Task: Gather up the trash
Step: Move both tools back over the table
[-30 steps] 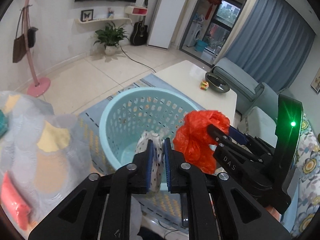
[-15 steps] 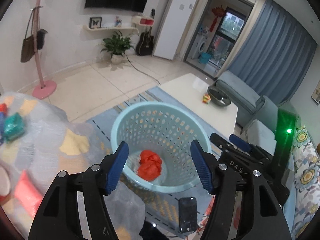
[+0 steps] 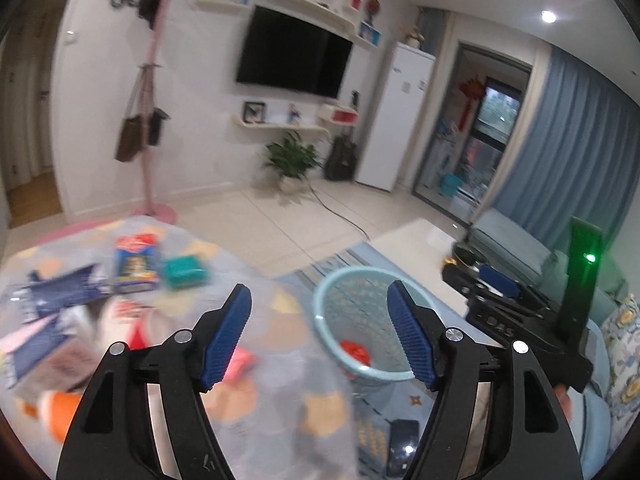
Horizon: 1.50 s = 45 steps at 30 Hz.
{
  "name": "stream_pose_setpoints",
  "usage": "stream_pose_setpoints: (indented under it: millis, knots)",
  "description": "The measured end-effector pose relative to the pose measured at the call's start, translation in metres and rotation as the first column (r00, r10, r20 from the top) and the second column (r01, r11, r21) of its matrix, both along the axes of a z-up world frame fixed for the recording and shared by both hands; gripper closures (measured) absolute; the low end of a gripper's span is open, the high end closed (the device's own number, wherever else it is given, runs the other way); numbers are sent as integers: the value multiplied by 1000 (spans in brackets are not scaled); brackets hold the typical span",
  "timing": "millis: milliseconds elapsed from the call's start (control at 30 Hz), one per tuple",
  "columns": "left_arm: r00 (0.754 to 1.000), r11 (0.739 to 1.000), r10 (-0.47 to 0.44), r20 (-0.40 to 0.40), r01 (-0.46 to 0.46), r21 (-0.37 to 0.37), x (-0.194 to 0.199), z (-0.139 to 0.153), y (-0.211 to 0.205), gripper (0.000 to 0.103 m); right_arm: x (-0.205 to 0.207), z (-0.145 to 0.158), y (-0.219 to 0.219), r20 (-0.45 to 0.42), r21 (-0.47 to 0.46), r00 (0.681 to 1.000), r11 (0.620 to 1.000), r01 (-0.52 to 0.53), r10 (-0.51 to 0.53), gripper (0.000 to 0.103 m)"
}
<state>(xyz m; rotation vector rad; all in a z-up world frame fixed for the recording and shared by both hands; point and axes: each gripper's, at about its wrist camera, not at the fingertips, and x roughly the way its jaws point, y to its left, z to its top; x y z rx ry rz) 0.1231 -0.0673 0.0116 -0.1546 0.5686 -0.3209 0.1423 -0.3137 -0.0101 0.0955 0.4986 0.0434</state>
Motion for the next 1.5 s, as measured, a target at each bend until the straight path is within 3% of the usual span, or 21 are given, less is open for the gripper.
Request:
stream_pose_setpoints:
  millis: [367, 533, 800, 1000, 1100, 1367, 1500]
  knots:
    - [981, 982, 186, 59, -186, 8, -81, 18, 104, 34, -64, 13, 92, 73, -4, 988, 991, -135, 135, 22]
    - [963, 964, 264, 54, -265, 5, -118, 16, 145, 36, -89, 3, 138, 26, 45, 973, 972, -229, 228, 21]
    - [930, 931, 365, 36, -364, -17, -146, 4, 200, 36, -103, -18, 222, -61, -20, 920, 921, -389, 387, 21]
    - [923, 923, 384, -13, -384, -15, -126, -12, 224, 36, -100, -42, 280, -136, -127, 870, 863, -489, 473, 21]
    - [922, 924, 383, -57, -382, 25, -100, -25, 238, 37, -94, -52, 299, -166, -177, 853, 836, -520, 495, 21]
    - [943, 958, 285, -170, -275, 82, -37, -60, 245, 51, -89, -68, 327, -183, -328, 830, 763, -557, 527, 21]
    - [949, 968, 248, -195, -236, 84, -22, -68, 241, 54, -83, -79, 333, -227, -342, 815, 740, -579, 533, 21]
